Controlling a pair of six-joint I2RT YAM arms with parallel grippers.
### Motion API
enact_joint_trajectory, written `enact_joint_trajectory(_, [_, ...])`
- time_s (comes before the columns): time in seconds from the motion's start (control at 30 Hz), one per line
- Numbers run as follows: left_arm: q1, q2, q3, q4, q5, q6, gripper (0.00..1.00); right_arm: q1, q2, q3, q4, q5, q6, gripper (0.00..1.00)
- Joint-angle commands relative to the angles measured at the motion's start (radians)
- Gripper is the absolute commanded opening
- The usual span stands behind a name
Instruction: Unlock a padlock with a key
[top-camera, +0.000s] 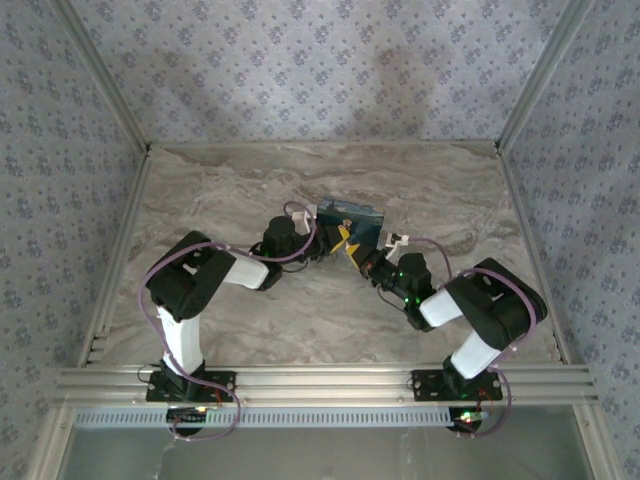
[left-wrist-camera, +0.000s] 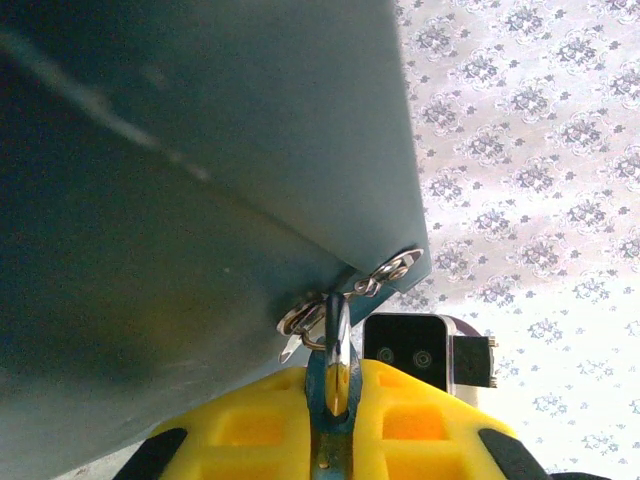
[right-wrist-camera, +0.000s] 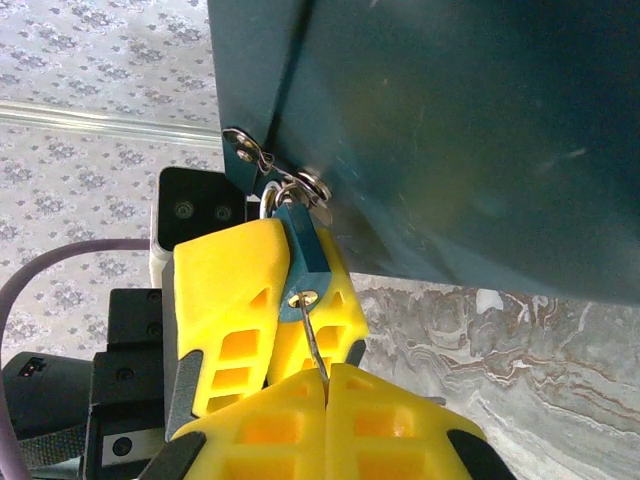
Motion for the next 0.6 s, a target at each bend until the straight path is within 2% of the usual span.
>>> enact_joint_trajectory(0.0, [-0.013,0.01,0.01,0.054,0.029,0.002,0.11,-0.005,0.007,0.023,0.054,0.027,0.025,0.0])
enact_joint_trajectory(0.4, [-0.02,0.009,0.002,0.071,0.028,0.001,0.11,0.023,0.011,-0.003,0.036,0.15,0.209,0.0])
enact_joint_trajectory(0.57, [-0.02,0.009,0.001,0.07,0.026,0.002,0.11,0.035,0.007,0.003,0.05,0.162,0.246,0.0])
